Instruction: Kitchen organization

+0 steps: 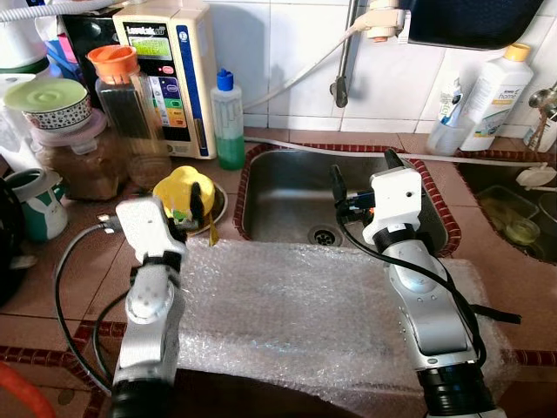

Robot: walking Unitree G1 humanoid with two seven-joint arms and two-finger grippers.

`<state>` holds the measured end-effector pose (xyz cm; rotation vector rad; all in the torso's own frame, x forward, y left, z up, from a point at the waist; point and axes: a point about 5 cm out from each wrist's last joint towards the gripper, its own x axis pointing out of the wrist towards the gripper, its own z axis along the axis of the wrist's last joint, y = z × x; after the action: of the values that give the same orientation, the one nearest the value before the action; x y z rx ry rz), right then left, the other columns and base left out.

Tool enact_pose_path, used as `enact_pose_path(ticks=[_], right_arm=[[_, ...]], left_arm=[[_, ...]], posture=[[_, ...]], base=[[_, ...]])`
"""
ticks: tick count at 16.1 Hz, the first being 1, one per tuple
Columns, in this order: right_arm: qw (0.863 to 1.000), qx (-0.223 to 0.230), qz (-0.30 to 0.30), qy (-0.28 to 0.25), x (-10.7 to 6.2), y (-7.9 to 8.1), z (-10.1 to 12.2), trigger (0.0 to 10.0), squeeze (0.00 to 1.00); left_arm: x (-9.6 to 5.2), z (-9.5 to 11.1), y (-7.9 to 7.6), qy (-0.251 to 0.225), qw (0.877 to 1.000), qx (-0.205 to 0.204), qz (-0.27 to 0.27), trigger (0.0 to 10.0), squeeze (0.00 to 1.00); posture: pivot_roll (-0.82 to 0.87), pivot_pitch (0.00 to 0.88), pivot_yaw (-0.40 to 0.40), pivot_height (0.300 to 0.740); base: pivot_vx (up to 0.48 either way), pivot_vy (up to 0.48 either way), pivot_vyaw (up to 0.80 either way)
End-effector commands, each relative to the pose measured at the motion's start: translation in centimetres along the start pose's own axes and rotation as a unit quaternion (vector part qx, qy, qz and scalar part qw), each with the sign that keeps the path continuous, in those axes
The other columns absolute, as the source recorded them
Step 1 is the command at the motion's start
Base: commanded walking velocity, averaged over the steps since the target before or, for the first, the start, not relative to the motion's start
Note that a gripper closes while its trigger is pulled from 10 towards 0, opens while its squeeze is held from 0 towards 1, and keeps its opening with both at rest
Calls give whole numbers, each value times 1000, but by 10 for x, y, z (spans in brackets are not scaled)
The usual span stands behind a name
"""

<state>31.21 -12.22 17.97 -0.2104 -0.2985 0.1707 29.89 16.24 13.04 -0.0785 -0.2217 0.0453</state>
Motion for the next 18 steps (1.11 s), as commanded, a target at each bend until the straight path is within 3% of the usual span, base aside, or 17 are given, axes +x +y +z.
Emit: enact_pose_path(ticks=[1, 6, 7, 8, 9, 11, 12, 13, 14, 15, 16, 18], right_arm=[[1000, 1, 3, -9, 1, 0, 5, 10000, 0], [1000, 3, 6, -7, 1, 2, 5, 10000, 0], [1000, 4, 7, -7, 1, 2, 4, 10000, 0], [1000, 4, 8, -7, 1, 2, 4, 10000, 0], [1000, 8, 13, -6, 1, 4, 5, 10000, 0], [999, 23, 41, -2, -2, 10, 4, 10000, 0], [997, 37, 62, 0, -3, 14, 3, 10000, 0], [994, 54, 94, 1, -6, 21, 4, 10000, 0], [990, 62, 127, 0, -10, 28, 5, 10000, 0], [984, 79, 159, 5, -15, 33, 5, 10000, 0], [980, 89, 178, 10, -17, 36, 5, 10000, 0], [967, 119, 225, 25, -22, 39, 4, 10000, 0]], left_arm=[[-3, 5, -1, -18, 999, 19, -21, 10000, 0], [-8, -13, 4, 15, 999, 35, -32, 10000, 0], [-7, -17, 6, 19, 999, 37, -35, 9294, 0], [-6, -17, 7, 19, 998, 41, -37, 7098, 0], [-2, -18, 10, 20, 998, 44, -37, 2902, 0], [1, -18, 13, 20, 998, 47, -38, 2235, 0], [2, -18, 12, 19, 998, 48, -40, 2824, 0], [3, -18, 11, 16, 998, 46, -43, 1961, 0], [4, -17, 9, 13, 998, 45, -46, 2431, 0], [5, -16, 7, 11, 998, 46, -48, 7059, 0], [5, -17, 7, 12, 998, 47, -49, 9922, 0], [5, -18, 6, 12, 998, 46, -52, 9961, 0]], posture=[[-17, 0, 2, 740], [-14, 0, 3, 740], [-14, 0, 3, 740], [-14, 0, 3, 740], [-18, 0, 2, 740], [-18, 0, 2, 740], [-18, 0, 2, 740], [-18, 0, 2, 740], [-25, 0, 10, 740], [-26, 0, 12, 740], [-26, 0, 13, 740], [-26, 0, 12, 740]], base=[[0, 0, 0], [0, 0, 0], [0, 0, 0], [0, 0, 0], [0, 0, 0], [0, 0, 0], [0, 0, 0], [0, 0, 0], [0, 0, 0], [0, 0, 0], [0, 0, 0], [0, 0, 0]])
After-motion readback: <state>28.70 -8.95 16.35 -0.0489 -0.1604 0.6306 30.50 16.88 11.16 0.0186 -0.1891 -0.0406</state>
